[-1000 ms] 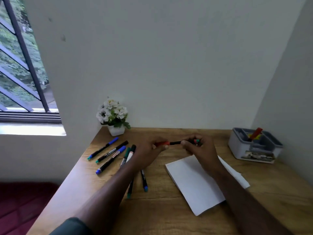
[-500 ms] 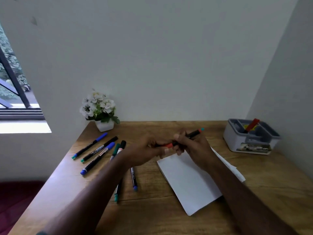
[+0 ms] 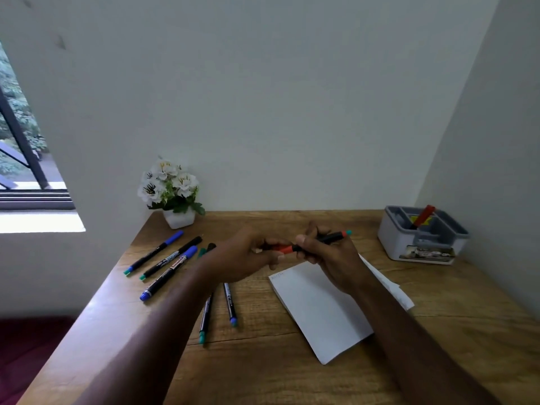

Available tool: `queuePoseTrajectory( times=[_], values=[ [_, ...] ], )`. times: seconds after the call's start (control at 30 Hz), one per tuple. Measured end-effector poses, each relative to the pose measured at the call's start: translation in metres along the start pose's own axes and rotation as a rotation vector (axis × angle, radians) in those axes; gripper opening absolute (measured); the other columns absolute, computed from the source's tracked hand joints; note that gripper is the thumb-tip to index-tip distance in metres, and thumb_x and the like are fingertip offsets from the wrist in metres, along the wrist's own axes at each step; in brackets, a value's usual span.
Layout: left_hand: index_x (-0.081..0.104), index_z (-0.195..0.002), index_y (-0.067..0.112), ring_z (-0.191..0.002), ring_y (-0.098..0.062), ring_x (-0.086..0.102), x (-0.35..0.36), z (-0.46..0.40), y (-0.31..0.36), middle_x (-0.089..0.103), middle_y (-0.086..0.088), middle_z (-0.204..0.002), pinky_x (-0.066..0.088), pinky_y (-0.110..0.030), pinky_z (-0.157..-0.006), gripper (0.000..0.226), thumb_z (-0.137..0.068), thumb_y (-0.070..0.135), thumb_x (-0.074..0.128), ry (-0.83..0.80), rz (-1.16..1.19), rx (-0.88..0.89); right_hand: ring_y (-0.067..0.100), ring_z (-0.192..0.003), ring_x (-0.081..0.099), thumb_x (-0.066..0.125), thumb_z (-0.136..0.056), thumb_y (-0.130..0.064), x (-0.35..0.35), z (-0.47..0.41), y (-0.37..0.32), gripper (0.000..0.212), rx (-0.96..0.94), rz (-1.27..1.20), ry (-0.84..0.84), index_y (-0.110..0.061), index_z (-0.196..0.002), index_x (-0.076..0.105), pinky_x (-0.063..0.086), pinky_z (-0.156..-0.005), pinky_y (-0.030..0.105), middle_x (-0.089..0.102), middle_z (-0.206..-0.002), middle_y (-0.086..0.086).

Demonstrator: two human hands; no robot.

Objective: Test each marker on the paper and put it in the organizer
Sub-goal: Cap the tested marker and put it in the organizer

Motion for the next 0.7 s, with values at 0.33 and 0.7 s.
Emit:
queuePoseTrajectory(
  times=[0.33, 0.7],
  values=[
    [0.064, -0.087, 0.035, -0.07, -0.013, 0.059, -0.003, 0.003, 0.03, 0.062, 0.01, -0.073, 0.046, -0.031, -0.066, 0.012, -0.095, 0.026, 0.06, 0.15, -0.122, 0.129, 0.016, -0.058, 0.054, 0.072, -0.081, -0.024, -0.006, 0.005, -0.006, 0.028, -0.011, -0.065, 0.071, -0.016, -0.059, 0.057, 0.039, -0.054, 0.026, 0.056, -0.059, 0.005],
    [0.064, -0.124, 0.035, -0.096, -0.027, 0.059, -0.004, 0.026, 0.003, 0.069, -0.007, -0.108, 0.049, -0.041, -0.085, 0.034, -0.098, 0.015, 0.053, -0.135, 0.216, -0.105, 0.014, -0.048, 0.048, 0.083, -0.075, -0.023, -0.027, 0.008, -0.024, 0.039, -0.045, -0.233, 0.041, -0.01, -0.058, 0.05, 0.04, -0.055, 0.027, 0.044, -0.052, 0.004]
  ],
)
Point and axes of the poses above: each hand's wrist, its own z-axis away from the middle knuckle, its own x-axis out of the palm, y = z × x, the point moved 10 cm from there along -z, towards the middle knuckle
